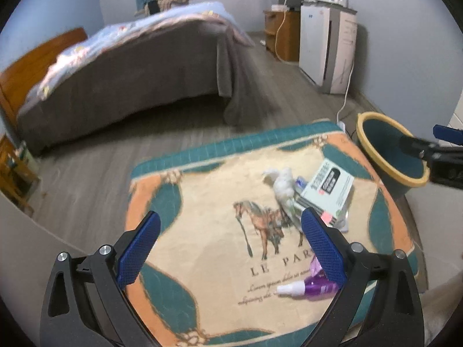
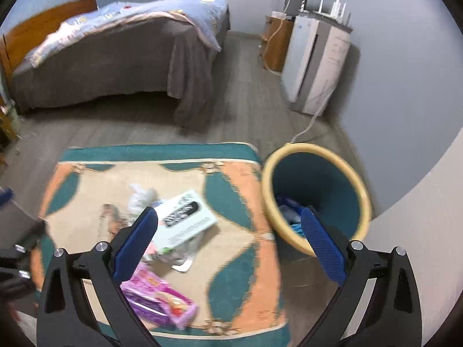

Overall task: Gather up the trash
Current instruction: 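Move both tools back over the cushion toward the remaining trash, then grasp the purple spray bottle with the left tool while the right tool grasps the pink wrapper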

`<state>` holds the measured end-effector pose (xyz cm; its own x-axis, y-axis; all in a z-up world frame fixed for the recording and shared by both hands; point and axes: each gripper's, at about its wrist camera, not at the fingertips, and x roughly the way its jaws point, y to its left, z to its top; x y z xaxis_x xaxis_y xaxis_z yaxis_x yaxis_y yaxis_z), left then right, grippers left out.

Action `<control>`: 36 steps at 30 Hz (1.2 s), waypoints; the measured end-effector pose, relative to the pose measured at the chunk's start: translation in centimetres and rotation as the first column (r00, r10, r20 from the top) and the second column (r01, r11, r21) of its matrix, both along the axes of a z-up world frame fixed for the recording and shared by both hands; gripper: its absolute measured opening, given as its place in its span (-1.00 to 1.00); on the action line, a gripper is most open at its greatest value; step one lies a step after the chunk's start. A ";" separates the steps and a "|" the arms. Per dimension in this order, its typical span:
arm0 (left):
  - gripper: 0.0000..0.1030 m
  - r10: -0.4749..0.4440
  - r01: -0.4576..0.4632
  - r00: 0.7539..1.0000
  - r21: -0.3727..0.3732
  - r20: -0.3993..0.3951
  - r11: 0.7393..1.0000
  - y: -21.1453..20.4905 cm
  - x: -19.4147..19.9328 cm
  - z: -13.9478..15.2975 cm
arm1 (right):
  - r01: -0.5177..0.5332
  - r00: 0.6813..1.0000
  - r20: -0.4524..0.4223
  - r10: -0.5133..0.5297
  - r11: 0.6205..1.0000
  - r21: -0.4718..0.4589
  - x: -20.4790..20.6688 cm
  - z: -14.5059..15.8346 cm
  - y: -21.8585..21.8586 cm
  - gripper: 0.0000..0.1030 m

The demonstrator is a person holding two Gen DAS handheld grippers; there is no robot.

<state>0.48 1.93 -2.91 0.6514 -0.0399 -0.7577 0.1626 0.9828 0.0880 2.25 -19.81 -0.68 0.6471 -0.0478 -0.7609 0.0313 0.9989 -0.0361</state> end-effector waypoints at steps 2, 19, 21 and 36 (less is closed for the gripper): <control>0.88 0.016 -0.016 0.999 -0.016 -0.031 1.000 0.2 0.0 -1.1 | -0.004 1.000 -0.016 0.005 0.998 0.062 0.3 -0.3 -0.2 0.89; 0.88 -0.052 0.058 0.991 0.050 -0.125 0.997 -1.7 -0.6 -5.2 | -0.095 0.955 -0.274 0.116 0.992 0.089 -0.3 -6.6 1.3 0.03; 0.88 -0.024 0.028 0.995 0.033 -0.101 0.999 -0.6 -0.4 -4.4 | -0.167 0.938 -0.295 0.181 0.983 0.074 -0.8 -7.3 2.7 -0.15; 0.88 0.053 -0.053 0.998 -0.005 -0.032 0.999 2.6 -0.3 -2.0 | -0.354 0.829 -0.481 0.286 0.934 -0.056 -1.6 -15.2 9.2 -0.39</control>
